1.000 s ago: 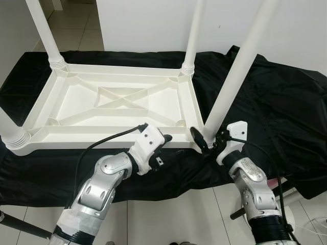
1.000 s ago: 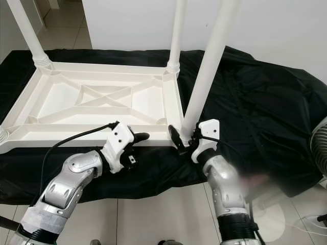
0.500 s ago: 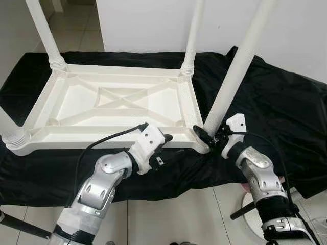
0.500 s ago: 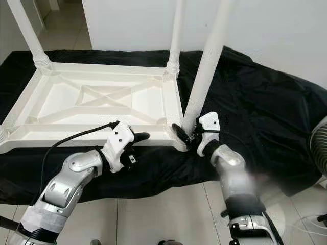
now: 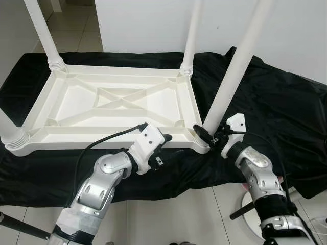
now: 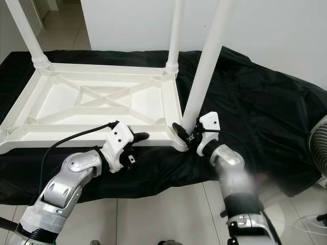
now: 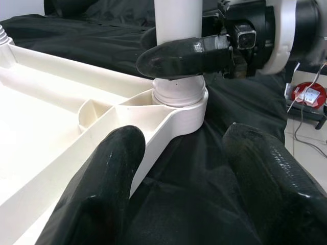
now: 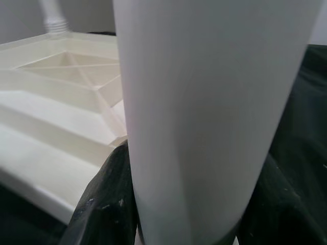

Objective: Building children table

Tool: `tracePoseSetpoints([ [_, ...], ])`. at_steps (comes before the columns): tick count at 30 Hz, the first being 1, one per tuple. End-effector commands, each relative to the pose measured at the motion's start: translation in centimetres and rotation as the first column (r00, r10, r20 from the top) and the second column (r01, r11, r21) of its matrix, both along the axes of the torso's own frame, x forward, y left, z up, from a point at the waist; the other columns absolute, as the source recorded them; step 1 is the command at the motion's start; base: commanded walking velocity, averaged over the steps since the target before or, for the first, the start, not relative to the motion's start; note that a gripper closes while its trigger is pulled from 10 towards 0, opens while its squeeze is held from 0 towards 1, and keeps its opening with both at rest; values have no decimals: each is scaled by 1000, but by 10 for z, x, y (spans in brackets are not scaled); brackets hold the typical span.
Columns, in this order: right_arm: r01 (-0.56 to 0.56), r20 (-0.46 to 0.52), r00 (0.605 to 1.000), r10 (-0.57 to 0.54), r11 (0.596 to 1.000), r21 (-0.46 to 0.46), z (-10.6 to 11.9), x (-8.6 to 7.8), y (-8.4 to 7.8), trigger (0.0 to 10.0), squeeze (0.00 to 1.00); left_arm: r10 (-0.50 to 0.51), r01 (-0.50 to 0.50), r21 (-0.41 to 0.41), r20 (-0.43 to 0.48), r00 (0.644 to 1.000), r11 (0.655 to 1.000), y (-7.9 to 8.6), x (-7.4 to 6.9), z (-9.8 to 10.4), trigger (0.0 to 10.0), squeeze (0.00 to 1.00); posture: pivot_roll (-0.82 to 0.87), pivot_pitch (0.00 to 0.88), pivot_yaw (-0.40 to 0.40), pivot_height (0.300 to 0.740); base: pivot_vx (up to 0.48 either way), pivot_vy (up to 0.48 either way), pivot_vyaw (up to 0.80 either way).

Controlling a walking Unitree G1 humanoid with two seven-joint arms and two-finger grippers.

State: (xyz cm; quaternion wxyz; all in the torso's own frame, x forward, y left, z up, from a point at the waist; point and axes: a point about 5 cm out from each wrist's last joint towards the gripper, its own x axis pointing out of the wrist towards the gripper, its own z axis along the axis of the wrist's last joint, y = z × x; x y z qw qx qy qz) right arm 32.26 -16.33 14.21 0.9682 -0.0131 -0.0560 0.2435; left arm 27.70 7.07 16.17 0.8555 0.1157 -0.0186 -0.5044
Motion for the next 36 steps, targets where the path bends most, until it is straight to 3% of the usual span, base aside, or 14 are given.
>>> tracePoseSetpoints([
  [1, 37, -74, 997, -35, 999, 18, -14, -4, 3, 10000, 0, 65, -65, -6, 3, 998, 998, 3, 2, -1, 10000, 0, -45, 82, -44, 740, 0, 0, 0],
  [7, 129, -78, 989, -123, 989, 71, -10, -8, 15, 10000, 0, 56, -56, -5, 0, 998, 998, 1, 2, -1, 10000, 0, -54, 84, -38, 740, 0, 0, 0],
  [9, 234, -106, 969, -223, 967, 102, -10, -8, 15, 10000, 0, 53, -53, -4, -1, 999, 999, 1, 2, -1, 10000, 0, -58, 85, -40, 740, 0, 0, 0],
  [17, 383, -151, 920, -362, 912, 145, -11, -16, 25, 10000, 0, 56, -56, -6, -2, 998, 998, 1, 2, -2, 10000, 0, -54, 83, -46, 740, 0, 0, 0],
  [19, 515, -164, 853, -495, 848, 122, -13, -20, 30, 10000, 0, 59, -59, -7, -2, 998, 998, 0, 1, -2, 10000, 0, -46, 77, -59, 740, 0, 0, 0],
  [20, 515, -164, 853, -495, 848, 122, -13, -20, 30, 10000, 0, 59, -59, -7, -2, 998, 998, 0, 1, -2, 10000, 0, -46, 77, -59, 740, 0, 0, 0],
  [22, 641, -182, 762, -621, 764, 75, -17, -21, 34, 10000, 0, 62, -62, -9, -1, 998, 998, 0, 0, -3, 10000, 0, -41, 75, -63, 740, 0, 0, 0],
  [23, 641, -182, 762, -621, 764, 75, -17, -21, 34, 10000, 0, 62, -62, -9, -1, 998, 998, 0, 0, -3, 10000, 0, -41, 75, -63, 740, 0, 0, 0],
  [24, 670, -194, 734, -650, 740, 56, -19, -21, 36, 10000, 0, 63, -63, -10, -1, 998, 998, 0, 0, -3, 10000, 0, -40, 75, -63, 740, 0, 0, 0],
  [27, 676, -213, 726, -654, 736, 42, -20, -21, 38, 10000, 0, 63, -63, -10, -1, 998, 998, 0, 0, -3, 10000, 0, -40, 75, -63, 740, 0, 0, 0],
  [31, 648, -189, 756, -626, 757, 83, -16, -21, 35, 10000, 0, 64, -64, -10, -3, 998, 998, 0, 0, -3, 10000, 0, -40, 73, -65, 740, 0, 0, 0],
  [32, 624, -189, 777, -601, 774, 107, -14, -21, 34, 10000, 886, 64, -64, -9, -3, 998, 998, 0, 0, -3, 10000, 0, -41, 75, -69, 740, 0, 0, 0],
  [33, 588, -192, 805, -561, 797, 140, -13, -22, 35, 10000, 1000, 65, -65, -9, -3, 998, 998, 0, 0, -3, 10000, 0, -41, 74, -70, 740, 0, 0, 0],
  [36, 536, -169, 843, -511, 825, 179, -9, -24, 36, 10000, 1000, 65, -65, -9, -3, 998, 998, 0, 0, -4, 10000, 0, -41, 74, -70, 740, 0, 0, 0],
])
